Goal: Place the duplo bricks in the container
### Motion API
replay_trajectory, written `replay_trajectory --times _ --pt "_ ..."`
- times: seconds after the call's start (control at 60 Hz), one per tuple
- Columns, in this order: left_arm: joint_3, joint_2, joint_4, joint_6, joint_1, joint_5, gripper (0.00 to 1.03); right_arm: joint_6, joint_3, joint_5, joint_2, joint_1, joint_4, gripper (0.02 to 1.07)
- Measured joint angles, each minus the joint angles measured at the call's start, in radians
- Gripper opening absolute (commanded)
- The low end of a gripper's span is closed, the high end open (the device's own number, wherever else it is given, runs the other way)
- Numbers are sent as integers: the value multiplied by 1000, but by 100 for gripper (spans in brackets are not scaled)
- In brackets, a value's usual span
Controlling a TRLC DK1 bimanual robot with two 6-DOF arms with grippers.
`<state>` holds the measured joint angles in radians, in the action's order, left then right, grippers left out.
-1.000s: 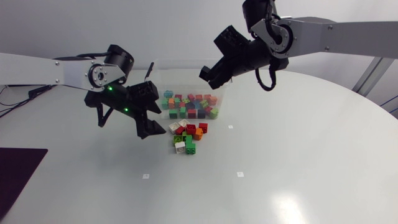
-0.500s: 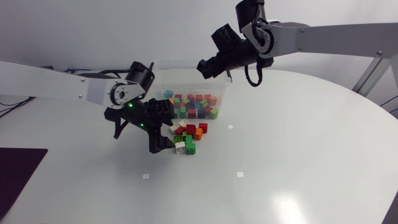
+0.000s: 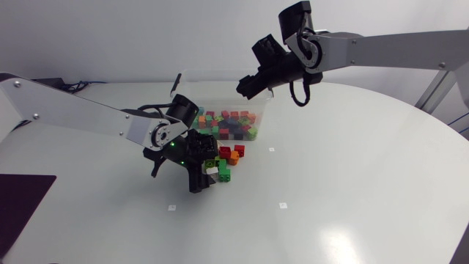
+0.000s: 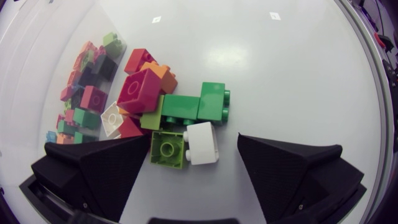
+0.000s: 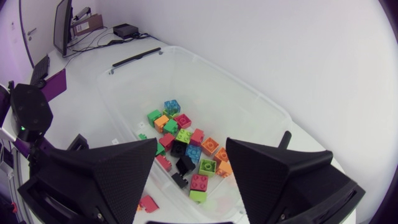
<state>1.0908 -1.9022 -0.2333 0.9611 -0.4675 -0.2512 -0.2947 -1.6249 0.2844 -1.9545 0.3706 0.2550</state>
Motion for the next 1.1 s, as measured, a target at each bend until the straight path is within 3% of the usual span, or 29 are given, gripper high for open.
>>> replay_trajectory --times 0.283,0.4,0.55,0.6,0.733,0.95,1.1 --pt "-42 4 22 1 -18 -1 82 -14 232 0 179 9 -37 88" --pt "-56 9 25 1 -20 0 80 -55 338 3 245 44 -43 88" --pt "-65 8 18 0 -20 0 61 -131 457 27 275 115 -25 88" --pt "-65 3 18 0 -20 -2 60 -153 484 27 275 132 -14 88" --pt "-60 -1 18 0 -20 -1 59 -200 527 27 271 165 11 88" --pt "-58 -3 15 0 -21 -1 26 -253 531 27 179 190 11 88" --pt "-69 13 18 0 -21 -1 23 -276 524 26 104 217 19 88"
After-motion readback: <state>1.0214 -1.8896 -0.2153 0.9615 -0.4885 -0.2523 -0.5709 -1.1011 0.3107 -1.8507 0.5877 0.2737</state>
